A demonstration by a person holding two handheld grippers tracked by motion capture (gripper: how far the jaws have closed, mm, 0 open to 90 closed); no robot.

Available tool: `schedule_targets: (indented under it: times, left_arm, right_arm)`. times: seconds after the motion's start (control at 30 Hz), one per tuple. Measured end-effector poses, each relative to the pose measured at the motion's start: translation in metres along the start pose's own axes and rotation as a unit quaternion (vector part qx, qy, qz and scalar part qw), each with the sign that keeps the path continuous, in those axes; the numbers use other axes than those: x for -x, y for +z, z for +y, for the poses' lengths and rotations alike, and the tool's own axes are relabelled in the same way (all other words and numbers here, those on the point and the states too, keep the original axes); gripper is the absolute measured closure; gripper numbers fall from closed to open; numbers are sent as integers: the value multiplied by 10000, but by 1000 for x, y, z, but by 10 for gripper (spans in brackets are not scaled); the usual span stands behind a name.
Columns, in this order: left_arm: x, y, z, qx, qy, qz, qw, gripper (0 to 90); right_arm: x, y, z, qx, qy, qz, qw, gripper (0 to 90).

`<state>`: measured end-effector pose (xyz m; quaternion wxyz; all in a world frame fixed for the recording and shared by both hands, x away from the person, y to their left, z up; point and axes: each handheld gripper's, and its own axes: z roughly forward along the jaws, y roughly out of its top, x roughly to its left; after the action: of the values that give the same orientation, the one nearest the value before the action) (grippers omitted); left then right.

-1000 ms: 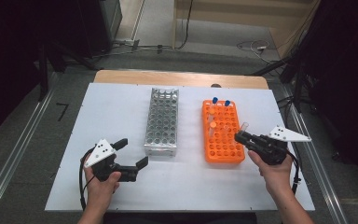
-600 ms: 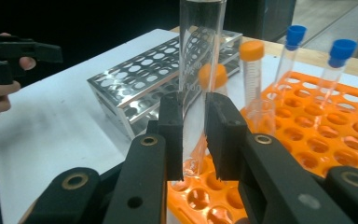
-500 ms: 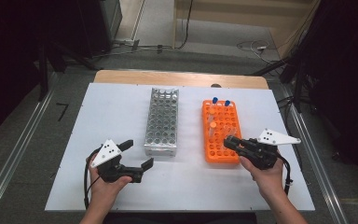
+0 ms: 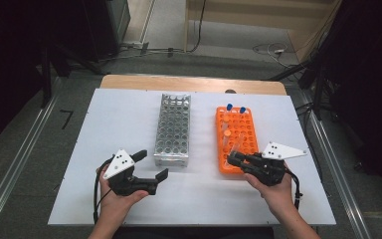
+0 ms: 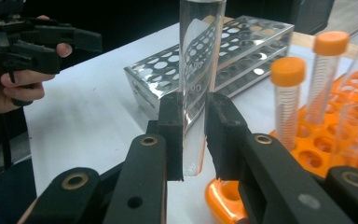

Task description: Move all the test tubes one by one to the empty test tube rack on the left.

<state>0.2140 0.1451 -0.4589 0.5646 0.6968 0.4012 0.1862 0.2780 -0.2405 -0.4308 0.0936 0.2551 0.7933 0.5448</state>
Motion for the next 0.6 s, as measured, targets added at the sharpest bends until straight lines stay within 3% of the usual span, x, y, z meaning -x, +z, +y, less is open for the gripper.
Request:
schedule_targets:
  times: [0.2, 0.27, 0.6]
  left_arm:
    - [7, 4, 3, 23, -15, 52, 10000, 104]
    - [10, 5, 5, 6, -34, 127, 9999, 180]
    - [23, 16, 10, -145, 47, -186, 9997, 267]
  right_arm:
    - [-7, 8, -1, -66, -52, 114, 9999, 743]
    - [-11, 13, -2, -117, -65, 194, 9997, 743]
    - [-20, 27, -7, -280, -151, 370, 9988, 743]
